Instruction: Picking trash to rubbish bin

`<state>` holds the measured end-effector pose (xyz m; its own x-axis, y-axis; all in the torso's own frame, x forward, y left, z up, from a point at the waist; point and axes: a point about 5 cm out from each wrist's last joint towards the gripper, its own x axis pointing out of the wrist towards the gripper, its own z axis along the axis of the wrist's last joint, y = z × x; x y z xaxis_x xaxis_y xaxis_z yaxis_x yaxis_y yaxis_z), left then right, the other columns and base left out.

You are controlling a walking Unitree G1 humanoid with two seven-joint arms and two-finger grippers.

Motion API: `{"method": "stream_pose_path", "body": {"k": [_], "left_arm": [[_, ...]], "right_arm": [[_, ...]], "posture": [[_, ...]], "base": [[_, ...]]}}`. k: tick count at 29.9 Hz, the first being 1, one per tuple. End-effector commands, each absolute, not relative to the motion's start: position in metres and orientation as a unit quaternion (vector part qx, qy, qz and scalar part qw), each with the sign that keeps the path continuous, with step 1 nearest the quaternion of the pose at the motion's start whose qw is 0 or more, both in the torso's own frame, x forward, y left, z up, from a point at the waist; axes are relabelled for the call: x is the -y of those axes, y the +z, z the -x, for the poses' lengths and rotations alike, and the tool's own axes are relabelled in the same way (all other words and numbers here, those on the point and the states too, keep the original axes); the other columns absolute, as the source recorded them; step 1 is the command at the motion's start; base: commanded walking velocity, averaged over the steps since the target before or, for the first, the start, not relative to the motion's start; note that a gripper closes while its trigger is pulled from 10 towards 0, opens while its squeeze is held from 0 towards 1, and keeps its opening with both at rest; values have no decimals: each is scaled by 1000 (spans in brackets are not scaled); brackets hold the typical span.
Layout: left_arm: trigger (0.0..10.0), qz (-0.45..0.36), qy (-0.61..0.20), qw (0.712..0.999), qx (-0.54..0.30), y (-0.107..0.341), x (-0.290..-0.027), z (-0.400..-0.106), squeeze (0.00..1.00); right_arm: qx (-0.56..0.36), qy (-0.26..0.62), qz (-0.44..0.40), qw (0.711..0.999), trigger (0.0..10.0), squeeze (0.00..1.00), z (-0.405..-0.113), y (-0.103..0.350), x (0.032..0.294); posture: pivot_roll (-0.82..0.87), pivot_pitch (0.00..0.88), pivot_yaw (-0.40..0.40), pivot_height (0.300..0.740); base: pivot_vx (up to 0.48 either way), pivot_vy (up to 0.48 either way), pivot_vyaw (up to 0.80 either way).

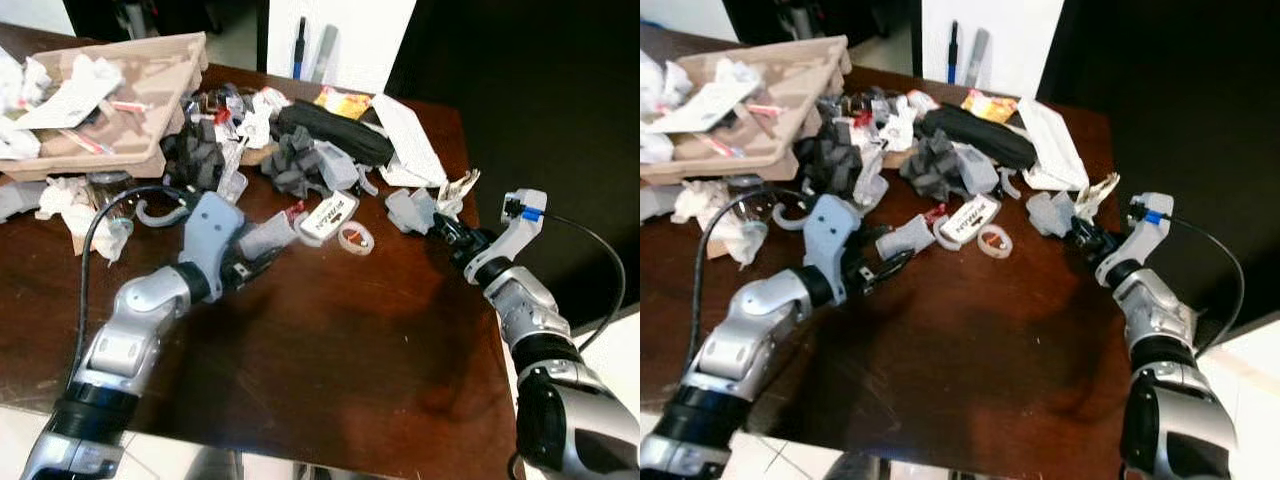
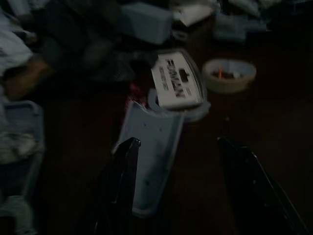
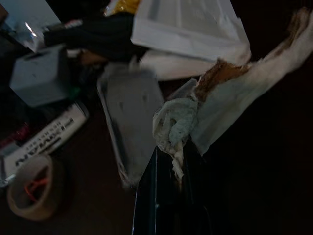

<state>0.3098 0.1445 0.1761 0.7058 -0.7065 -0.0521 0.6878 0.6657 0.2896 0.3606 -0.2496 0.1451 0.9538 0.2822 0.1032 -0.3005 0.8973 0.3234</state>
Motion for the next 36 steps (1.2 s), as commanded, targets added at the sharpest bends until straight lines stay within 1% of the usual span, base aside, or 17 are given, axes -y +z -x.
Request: {"method": "stream_pose_path", "body": {"k": [1, 6, 9, 14, 16, 18, 19, 21, 23, 24, 25, 28, 36], "left_arm": [[10000, -157, -393, 906, 19, 170, -143, -309, 0], [10000, -184, -386, 904, 14, 171, -149, -316, 0], [10000, -200, -363, 910, 13, 177, -160, -325, 0], [10000, -207, -346, 915, 6, 177, -168, -329, 0], [10000, -204, -348, 915, -11, 169, -168, -329, 0], [10000, -193, -382, 903, -43, 156, -160, -323, 0], [10000, -193, -382, 903, -43, 156, -160, -323, 0], [10000, -185, -411, 890, -69, 144, -153, -317, 0], [10000, -181, -422, 885, -78, 140, -150, -315, 0], [10000, -182, -439, 875, -90, 135, -146, -311, 0], [10000, -182, -447, 871, -96, 133, -144, -310, 0], [10000, -186, -458, 863, -104, 130, -142, -307, 0], [10000, -194, -458, 860, -112, 128, -144, -308, 0]], "right_arm": [[20, 145, -167, 975, 10000, 0, -355, 142, 257], [19, 147, -161, 976, 10000, 0, -353, 143, 260], [17, 148, -155, 977, 10000, 0, -351, 146, 263], [17, 147, -148, 978, 10000, 0, -350, 148, 265], [19, 148, -143, 978, 10000, 0, -349, 151, 266], [23, 147, -139, 979, 10000, 0, -349, 154, 268], [23, 147, -139, 979, 10000, 0, -349, 154, 268], [27, 145, -138, 979, 10000, 0, -348, 158, 269], [28, 144, -138, 980, 10000, 0, -348, 159, 270], [30, 143, -138, 980, 10000, 0, -348, 159, 271], [30, 143, -138, 980, 10000, 0, -347, 160, 271], [31, 143, -138, 980, 10000, 0, -347, 160, 271], [30, 144, -140, 979, 10000, 0, -345, 158, 268]], "posture": [[68, 316, -120, 740], [53, 337, -127, 740], [36, 344, -134, 740], [25, 345, -136, 740], [17, 344, -138, 740], [8, 340, -138, 740], [8, 340, -138, 740], [2, 334, -134, 740], [2, 334, -134, 740], [2, 331, -132, 740], [2, 331, -132, 740], [1, 329, -128, 740], [6, 323, -121, 740]], "base": [[0, 0, 0], [0, 0, 0], [0, 0, 0], [0, 0, 0], [0, 0, 0], [0, 0, 0], [0, 0, 0], [0, 0, 0], [0, 0, 0], [0, 0, 0], [0, 0, 0], [0, 0, 0], [0, 0, 0]]}}
